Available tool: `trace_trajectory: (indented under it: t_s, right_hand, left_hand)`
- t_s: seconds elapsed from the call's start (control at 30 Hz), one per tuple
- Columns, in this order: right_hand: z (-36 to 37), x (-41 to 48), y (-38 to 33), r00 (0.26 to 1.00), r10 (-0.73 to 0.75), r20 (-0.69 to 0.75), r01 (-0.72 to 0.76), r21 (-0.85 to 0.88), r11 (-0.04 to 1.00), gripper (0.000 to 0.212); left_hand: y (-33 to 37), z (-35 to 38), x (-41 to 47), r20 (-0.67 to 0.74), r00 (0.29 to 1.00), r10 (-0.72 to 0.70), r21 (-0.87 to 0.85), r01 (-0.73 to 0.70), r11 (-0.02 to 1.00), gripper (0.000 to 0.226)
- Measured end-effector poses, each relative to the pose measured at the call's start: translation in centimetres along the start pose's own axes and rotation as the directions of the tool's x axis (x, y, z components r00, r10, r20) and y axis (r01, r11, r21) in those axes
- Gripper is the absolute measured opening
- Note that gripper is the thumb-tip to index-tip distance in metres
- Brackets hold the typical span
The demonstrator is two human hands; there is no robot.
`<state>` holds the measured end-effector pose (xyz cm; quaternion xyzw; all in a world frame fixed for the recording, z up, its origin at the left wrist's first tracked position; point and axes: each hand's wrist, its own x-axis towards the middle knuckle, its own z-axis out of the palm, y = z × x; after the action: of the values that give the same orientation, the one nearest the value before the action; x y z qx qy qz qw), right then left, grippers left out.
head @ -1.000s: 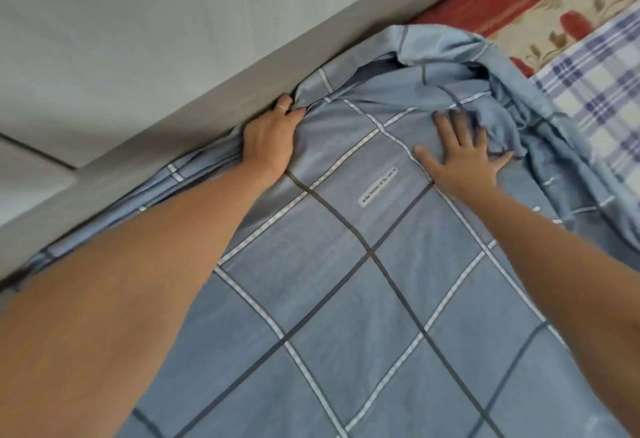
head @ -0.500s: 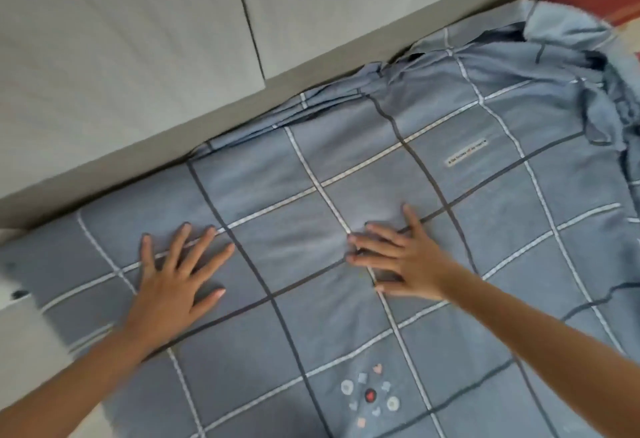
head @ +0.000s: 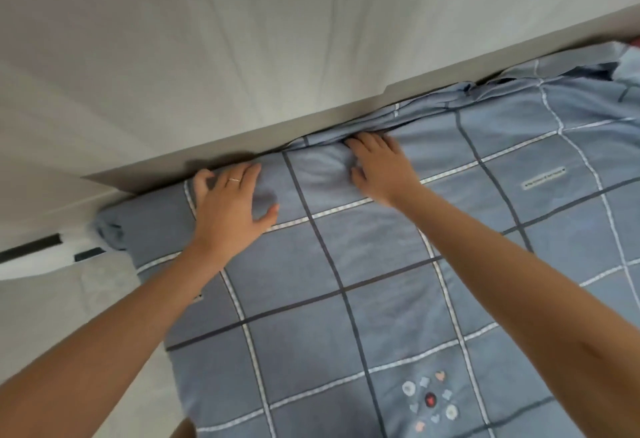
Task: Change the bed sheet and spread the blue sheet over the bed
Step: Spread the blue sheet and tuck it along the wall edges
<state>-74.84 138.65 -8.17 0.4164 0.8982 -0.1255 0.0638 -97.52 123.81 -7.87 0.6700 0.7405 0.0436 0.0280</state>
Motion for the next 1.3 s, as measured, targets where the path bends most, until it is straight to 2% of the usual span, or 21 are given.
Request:
trace_trajectory:
  t_s: [0.07, 0.17, 0.27, 0.33, 0.37, 0.43, 0.5, 0.6, 0.67, 0.7, 0.77, 0.87, 0.93, 1.0, 1.07, 1.13, 1.17, 1.2, 1.27, 1.3]
  right_hand:
    - [0.1, 0.6, -0.2, 0.996, 0.039, 0.078, -0.036, -0.043, 0.998, 0.062]
    - [-0.7, 0.9, 0.5, 0.995, 0.020, 0.099, -0.010, -0.102, 0.995, 0.067]
    - [-1.8, 0.9, 0.2, 0.992, 0.031, -0.122, -0.040, -0.072, 0.997, 0.046]
    - [-2.4, 1.2, 0.4, 0.955, 0.168, -0.245, -0.182, -0.034, 0.983, 0.035]
    - [-2.7, 1.5, 0.5, 0.940, 0.239, -0.243, -0.252, -0.025, 0.967, 0.034]
    - [-2.6, 1.8, 0.9, 0.924, 0.349, -0.155, -0.361, -0.054, 0.931, 0.036]
    - [-2.2, 1.8, 1.1, 0.917, 0.396, -0.051, -0.399, -0.066, 0.915, 0.039]
    - [-2.1, 1.9, 1.3, 0.880, 0.470, 0.065, -0.474, 0.114, 0.873, 0.039]
    - [-3.1, 2.3, 1.5, 0.860, 0.503, 0.082, -0.507, 0.234, 0.829, 0.036]
    - [-3.8, 2.4, 1.7, 0.866, 0.497, 0.053, -0.494, 0.237, 0.836, 0.034]
    - [-5.3, 2.2, 2.3, 0.911, 0.407, -0.057, -0.398, 0.127, 0.909, 0.031]
    - [-6.3, 0.9, 3.5, 0.979, 0.139, -0.150, -0.132, 0.059, 0.990, 0.030]
    - [-6.4, 0.0, 4.2, 0.976, 0.016, -0.217, -0.003, 0.060, 0.998, 0.027]
    - [-6.4, -0.4, 4.5, 0.969, -0.002, -0.248, 0.026, 0.093, 0.995, 0.030]
    - [-6.0, -0.5, 4.2, 0.969, 0.070, -0.237, -0.012, 0.236, 0.972, 0.034]
    - [-5.7, -0.8, 3.6, 0.970, 0.159, -0.182, -0.069, 0.421, 0.904, 0.043]
    - [-5.5, -1.1, 3.7, 0.975, 0.162, -0.154, -0.077, 0.451, 0.889, 0.047]
    - [-5.2, -1.4, 4.0, 0.984, 0.115, -0.133, -0.051, 0.408, 0.911, 0.046]
    - [-4.7, -2.0, 5.0, 0.990, -0.108, -0.096, 0.121, 0.141, 0.983, 0.041]
    - [-4.8, -2.0, 5.1, 0.977, -0.208, -0.053, 0.210, 0.036, 0.977, 0.041]
  left_hand:
    - [0.0, 0.3, 0.8, 0.055, 0.997, 0.046, 0.009, -0.047, 0.999, 0.071]
    - [0.4, 0.6, 1.7, 0.132, 0.990, 0.044, -0.050, -0.038, 0.998, 0.073]
    - [0.5, 0.4, 3.0, 0.164, 0.986, 0.018, -0.082, -0.005, 0.997, 0.070]
    - [0.4, 0.4, 4.0, 0.188, 0.982, 0.013, -0.099, 0.006, 0.995, 0.064]
    - [0.4, 0.3, 4.3, 0.196, 0.981, 0.004, -0.136, 0.023, 0.990, 0.063]
    - [0.6, -0.4, 4.7, 0.223, 0.975, -0.009, -0.184, 0.051, 0.982, 0.068]
    - [1.1, -1.3, 4.8, 0.260, 0.965, -0.037, -0.186, 0.088, 0.979, 0.073]
    - [1.4, -2.8, 5.5, 0.374, 0.926, -0.046, -0.162, 0.115, 0.980, 0.065]
    - [1.6, -3.8, 6.1, 0.516, 0.855, -0.054, -0.252, 0.211, 0.944, 0.066]
    - [1.6, -4.1, 6.3, 0.578, 0.815, -0.048, -0.314, 0.276, 0.908, 0.064]
    - [1.3, -4.2, 6.5, 0.641, 0.767, -0.010, -0.428, 0.368, 0.825, 0.054]
    - [0.8, -4.0, 5.9, 0.638, 0.765, 0.086, -0.616, 0.440, 0.654, 0.031]
    - [0.4, -4.0, 5.4, 0.618, 0.780, 0.101, -0.681, 0.467, 0.564, 0.024]
    - [0.5, -4.2, 5.2, 0.605, 0.792, 0.079, -0.709, 0.491, 0.507, 0.023]
    - [0.6, -4.4, 5.2, 0.610, 0.792, 0.026, -0.714, 0.535, 0.451, 0.023]
    - [0.8, -4.4, 5.9, 0.649, 0.760, -0.032, -0.690, 0.606, 0.395, 0.029]
    - [0.8, -4.4, 6.4, 0.675, 0.736, -0.055, -0.663, 0.637, 0.393, 0.032]
    - [0.9, -4.3, 6.9, 0.700, 0.710, -0.072, -0.632, 0.663, 0.400, 0.033]
    - [1.2, -4.0, 7.7, 0.741, 0.668, -0.069, -0.577, 0.685, 0.445, 0.034]
    - [1.4, -3.9, 8.1, 0.759, 0.648, -0.058, -0.550, 0.686, 0.477, 0.034]
